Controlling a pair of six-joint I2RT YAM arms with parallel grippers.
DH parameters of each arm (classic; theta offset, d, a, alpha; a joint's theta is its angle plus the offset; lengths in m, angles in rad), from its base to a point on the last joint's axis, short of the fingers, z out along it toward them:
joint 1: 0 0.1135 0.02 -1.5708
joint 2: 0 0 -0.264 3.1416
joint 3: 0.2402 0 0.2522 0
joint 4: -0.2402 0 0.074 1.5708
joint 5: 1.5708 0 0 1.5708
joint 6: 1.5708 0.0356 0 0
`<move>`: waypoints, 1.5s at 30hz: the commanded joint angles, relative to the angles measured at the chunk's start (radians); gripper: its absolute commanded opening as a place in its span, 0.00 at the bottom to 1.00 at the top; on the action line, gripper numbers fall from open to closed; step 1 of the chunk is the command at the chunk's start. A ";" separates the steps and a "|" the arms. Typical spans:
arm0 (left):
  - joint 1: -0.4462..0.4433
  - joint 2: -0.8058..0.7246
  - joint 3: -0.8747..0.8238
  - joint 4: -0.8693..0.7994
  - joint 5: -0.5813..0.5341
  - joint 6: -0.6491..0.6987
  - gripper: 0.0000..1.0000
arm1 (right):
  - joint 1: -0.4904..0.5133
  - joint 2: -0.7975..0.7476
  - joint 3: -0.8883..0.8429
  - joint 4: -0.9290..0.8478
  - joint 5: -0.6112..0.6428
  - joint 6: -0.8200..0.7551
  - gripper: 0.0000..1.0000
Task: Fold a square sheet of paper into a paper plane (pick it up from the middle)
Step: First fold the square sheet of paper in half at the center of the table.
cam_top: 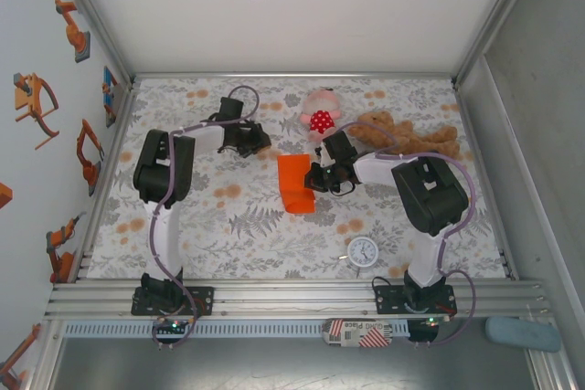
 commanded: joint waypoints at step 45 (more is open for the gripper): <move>-0.166 -0.512 -0.568 -0.019 0.030 -0.011 0.04 | -0.005 0.171 -0.148 -0.210 0.257 0.054 0.00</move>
